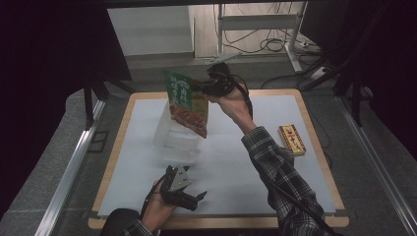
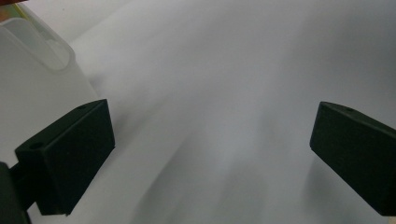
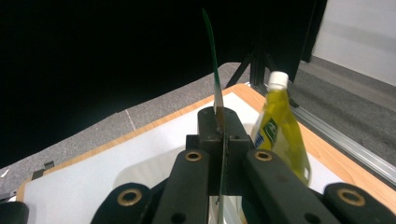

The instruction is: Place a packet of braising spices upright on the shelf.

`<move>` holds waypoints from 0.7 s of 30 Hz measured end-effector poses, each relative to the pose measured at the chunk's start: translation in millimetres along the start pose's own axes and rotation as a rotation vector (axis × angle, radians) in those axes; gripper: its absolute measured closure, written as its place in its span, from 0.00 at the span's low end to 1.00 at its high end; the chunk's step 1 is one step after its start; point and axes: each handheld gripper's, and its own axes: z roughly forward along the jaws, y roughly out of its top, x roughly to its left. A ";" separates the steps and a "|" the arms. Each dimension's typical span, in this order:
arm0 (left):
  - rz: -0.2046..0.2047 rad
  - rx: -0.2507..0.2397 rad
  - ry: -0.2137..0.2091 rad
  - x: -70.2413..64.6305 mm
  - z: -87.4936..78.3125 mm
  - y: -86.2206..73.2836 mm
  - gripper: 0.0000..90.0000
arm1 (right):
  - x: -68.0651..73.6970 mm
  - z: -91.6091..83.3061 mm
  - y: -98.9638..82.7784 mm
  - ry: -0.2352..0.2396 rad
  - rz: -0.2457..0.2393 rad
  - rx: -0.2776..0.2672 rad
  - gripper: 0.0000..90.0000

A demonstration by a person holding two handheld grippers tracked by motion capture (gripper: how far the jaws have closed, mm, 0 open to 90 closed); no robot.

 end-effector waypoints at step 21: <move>0.005 0.002 -0.007 -0.4 -0.1 0.0 0.00 | 10.7 42.2 0.4 0.039 0.000 -0.005 0.99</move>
